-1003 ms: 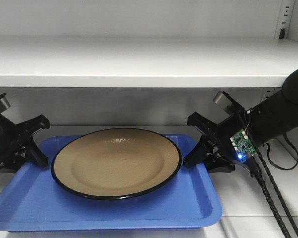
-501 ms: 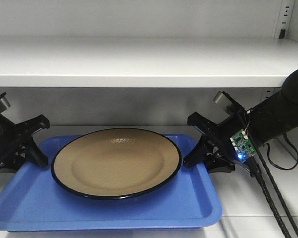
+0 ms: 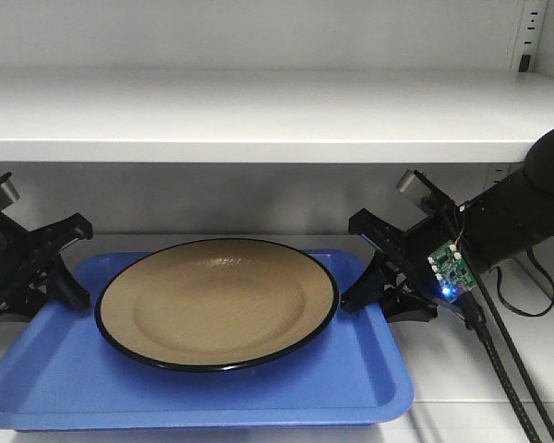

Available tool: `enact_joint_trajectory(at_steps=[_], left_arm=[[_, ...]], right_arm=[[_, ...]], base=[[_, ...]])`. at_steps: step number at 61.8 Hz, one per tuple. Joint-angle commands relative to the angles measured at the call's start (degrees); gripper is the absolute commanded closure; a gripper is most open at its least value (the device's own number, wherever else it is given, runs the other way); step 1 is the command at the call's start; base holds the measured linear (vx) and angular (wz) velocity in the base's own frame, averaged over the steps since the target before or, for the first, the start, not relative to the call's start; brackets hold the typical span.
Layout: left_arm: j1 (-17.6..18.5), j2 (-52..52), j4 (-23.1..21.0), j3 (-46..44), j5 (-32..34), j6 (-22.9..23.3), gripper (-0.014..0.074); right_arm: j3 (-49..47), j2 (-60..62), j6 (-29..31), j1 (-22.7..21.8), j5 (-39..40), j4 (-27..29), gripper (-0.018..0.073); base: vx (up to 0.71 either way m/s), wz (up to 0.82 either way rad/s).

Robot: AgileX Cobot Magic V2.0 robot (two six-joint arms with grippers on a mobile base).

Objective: Place disk in tray to left cabinet
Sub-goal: 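Lower the blue tray with both grippers onto the cabinet shelf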

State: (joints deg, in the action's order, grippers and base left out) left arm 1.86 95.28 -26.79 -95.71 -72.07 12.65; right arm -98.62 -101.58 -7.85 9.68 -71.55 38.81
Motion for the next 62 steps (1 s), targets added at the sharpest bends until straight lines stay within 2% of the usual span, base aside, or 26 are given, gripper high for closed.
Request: enact_joint_trajectory(at_steps=[1,13,28,42,56,62], left_arm=[[1.2,-3.2,-7.8,-2.2,0.8,1.5,0.0596],[1.4,-3.2,-5.2,-2.2,0.2,1.5,0.0596],[1.4,-2.8,-5.1,-2.2,0.2,1.5,0.0596],[1.4,-1.6,-4.7,-2.0,0.3,1.5,0.0596],[2.6,-1.5,3.2,-2.0,2.2,1.5,0.0596],[3.4,-1.5,4.2,-2.0,4.1,1.5,0.0596]], right_arm=[[-2.4,2.7,-0.1,1.1,-1.5,4.9,0.0565],[-2.4,4.2,-2.5,4.0,2.0,-2.7,0.0563],[-2.4,4.6,-5.1,5.2,4.1,-4.5,0.0563],[-2.4,4.6,-7.2,5.2,4.8,-9.6,0.0561],[-2.4,4.6,-8.4,5.2,7.0,-13.2,0.0561],[-1.1,4.7,-8.5,6.1,9.0,-14.5,0.0561]], base=[[0.00,0.00],[0.00,0.00],[0.00,0.00],[0.00,0.00],[0.00,0.00],[0.00,0.00]])
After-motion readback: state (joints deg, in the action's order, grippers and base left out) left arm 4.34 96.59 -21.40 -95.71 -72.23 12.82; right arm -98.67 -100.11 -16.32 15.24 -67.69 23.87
